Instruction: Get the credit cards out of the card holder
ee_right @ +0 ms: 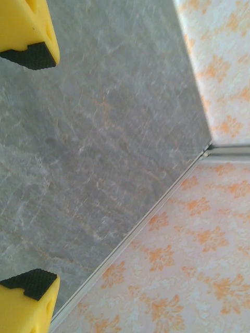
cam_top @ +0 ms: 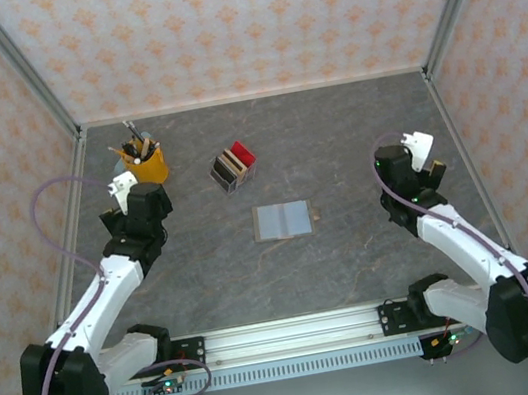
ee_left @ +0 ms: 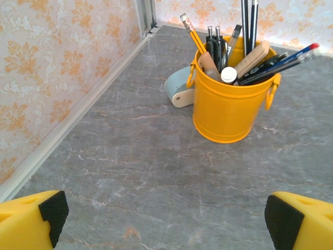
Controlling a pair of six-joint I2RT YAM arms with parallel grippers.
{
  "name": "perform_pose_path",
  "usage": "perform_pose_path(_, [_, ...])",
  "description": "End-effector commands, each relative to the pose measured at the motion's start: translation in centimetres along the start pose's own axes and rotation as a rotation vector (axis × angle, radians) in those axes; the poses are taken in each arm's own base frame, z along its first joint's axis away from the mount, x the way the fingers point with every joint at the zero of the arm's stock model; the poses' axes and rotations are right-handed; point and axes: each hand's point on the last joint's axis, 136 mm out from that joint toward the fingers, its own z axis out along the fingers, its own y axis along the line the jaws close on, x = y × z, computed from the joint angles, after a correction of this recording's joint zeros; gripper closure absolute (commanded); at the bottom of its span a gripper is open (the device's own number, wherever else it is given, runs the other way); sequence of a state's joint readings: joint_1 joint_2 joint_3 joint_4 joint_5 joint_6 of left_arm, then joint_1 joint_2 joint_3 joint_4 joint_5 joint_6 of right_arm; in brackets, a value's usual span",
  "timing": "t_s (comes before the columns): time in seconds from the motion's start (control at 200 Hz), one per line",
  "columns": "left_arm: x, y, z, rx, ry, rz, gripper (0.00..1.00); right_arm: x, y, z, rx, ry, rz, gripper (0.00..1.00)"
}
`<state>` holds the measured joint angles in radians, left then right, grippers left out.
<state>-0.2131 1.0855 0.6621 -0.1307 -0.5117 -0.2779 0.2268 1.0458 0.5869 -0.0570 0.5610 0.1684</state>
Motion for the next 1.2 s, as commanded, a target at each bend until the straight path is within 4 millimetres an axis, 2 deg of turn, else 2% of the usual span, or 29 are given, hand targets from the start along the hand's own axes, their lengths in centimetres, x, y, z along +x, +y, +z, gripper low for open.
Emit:
perform_pose_path(0.0, [-1.0,0.4,1.4,-0.062,-0.095,0.024,0.00,-0.3,-0.2,1.6,-0.006,-0.053,0.025,0.00])
perform_pose_path(0.215, [1.6,-0.8,5.0,-0.010,-0.092,0.078,0.00,1.9,1.4,3.9,-0.065,-0.061,-0.043,0.00])
perform_pose_path(0.42, [2.5,-2.0,6.5,0.164,-0.127,0.040,0.00,3.0,3.6,5.0,-0.193,-0.084,-0.059,0.00])
perform_pose_path(0.565, [3.4,-3.1,6.8,0.281,-0.152,0.023,0.00,2.9,4.5,5.3,-0.272,-0.104,-0.036,0.00])
perform_pose_path(0.706, [4.0,-3.9,6.8,0.325,-0.159,0.041,0.00,3.7,4.6,6.4,-0.309,-0.093,-0.002,0.00])
perform_pose_path(0.896, [4.7,-3.7,8.1,0.286,-0.126,0.035,0.00,5.3,5.6,7.3,-0.343,-0.072,-0.028,0.00])
perform_pose_path(1.086, [4.6,-3.7,8.2,0.247,-0.122,0.052,0.00,5.2,5.6,8.3,-0.303,-0.032,-0.033,0.00])
perform_pose_path(1.196, [4.5,-3.7,8.1,0.208,-0.126,0.072,0.00,5.2,5.6,8.2,-0.306,-0.037,-0.031,0.00])
